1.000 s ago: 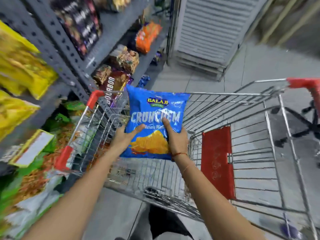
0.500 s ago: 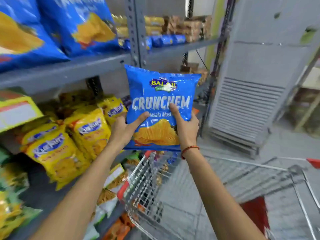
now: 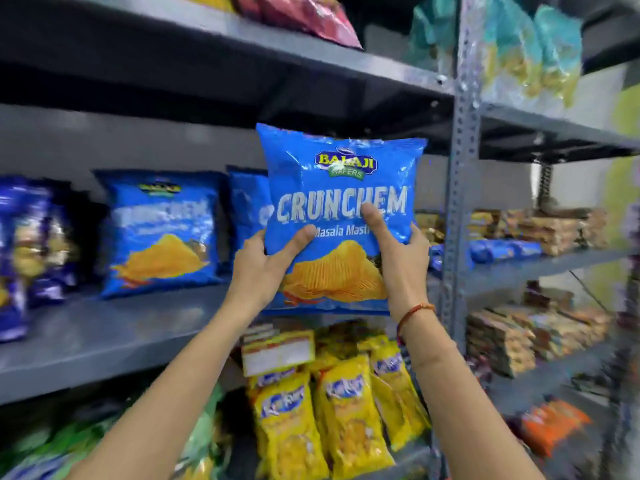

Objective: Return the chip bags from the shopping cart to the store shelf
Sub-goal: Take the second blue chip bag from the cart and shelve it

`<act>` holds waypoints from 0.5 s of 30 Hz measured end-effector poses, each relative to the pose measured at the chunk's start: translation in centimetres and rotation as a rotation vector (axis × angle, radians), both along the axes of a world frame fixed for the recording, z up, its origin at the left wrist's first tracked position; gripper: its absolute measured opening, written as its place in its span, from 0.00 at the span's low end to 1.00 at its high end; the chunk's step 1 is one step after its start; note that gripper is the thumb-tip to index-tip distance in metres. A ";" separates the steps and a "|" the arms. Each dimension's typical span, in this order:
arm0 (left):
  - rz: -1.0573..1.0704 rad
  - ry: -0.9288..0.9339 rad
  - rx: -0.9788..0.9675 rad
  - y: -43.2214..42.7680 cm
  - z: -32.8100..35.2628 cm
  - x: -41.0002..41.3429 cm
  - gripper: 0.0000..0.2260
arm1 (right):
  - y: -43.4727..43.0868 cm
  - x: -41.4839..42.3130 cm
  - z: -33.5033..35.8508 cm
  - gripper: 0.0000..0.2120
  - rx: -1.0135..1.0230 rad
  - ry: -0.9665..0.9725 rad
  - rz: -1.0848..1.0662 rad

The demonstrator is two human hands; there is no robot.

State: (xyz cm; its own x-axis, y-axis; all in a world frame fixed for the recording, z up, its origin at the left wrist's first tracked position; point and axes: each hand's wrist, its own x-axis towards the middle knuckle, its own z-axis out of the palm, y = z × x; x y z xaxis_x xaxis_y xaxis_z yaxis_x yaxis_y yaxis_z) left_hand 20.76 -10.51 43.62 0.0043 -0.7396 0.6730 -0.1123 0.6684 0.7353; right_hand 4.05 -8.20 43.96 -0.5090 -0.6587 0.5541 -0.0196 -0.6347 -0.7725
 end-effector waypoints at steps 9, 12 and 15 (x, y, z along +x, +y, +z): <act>0.287 0.109 0.030 -1.3 1.8 12.3 0.14 | -6.2 12.6 3.2 0.21 0.035 0.120 0.251; 0.312 0.130 0.089 -1.9 1.5 15.4 0.19 | -7.8 16.0 3.0 0.17 0.058 0.151 0.256; 0.362 0.122 0.130 -2.8 0.9 17.7 0.16 | -8.9 18.6 2.4 0.25 0.120 0.162 0.268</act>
